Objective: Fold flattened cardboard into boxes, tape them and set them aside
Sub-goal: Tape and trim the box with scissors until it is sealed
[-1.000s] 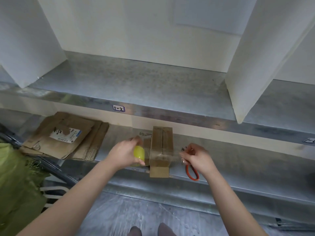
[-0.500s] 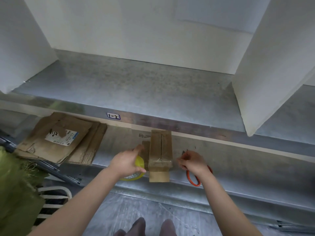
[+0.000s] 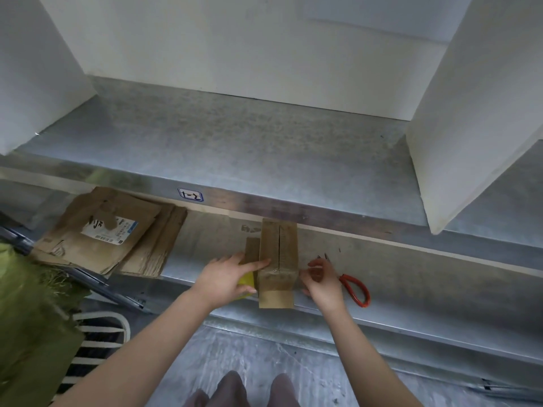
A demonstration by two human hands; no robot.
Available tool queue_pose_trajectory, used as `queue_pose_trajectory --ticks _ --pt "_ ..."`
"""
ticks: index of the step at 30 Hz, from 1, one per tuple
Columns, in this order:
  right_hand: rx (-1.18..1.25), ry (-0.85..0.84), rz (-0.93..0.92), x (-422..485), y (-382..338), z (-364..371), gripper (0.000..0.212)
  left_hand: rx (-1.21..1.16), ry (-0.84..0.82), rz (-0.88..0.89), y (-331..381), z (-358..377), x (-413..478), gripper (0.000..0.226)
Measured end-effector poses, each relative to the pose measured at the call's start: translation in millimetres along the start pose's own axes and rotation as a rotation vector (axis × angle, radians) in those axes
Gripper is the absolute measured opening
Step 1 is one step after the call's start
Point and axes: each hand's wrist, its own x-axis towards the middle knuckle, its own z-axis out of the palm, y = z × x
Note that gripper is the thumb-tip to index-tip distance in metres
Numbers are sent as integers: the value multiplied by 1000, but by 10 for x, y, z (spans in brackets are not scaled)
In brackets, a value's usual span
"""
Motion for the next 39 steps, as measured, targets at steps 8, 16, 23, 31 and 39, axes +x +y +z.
queue_pose_trajectory --ticks 8,16,23,31,39 --pt "-218 -25 -234 -375 97 114 43 -58 -11 -28 49 -10 -18 68" --pt "-143 -137 -223 -200 -167 51 63 -216 34 -68 125 36 -30 79" --pt "47 -118 -149 -112 -70 204 63 -517 -63 -93 -98 -1 -145 62" --pt "171 -159 -45 -49 -74 242 63 -389 41 -131 -208 -11 -75 57" --pt "60 -133 -126 -106 -114 243 60 -168 25 -71 -269 -16 7 52"
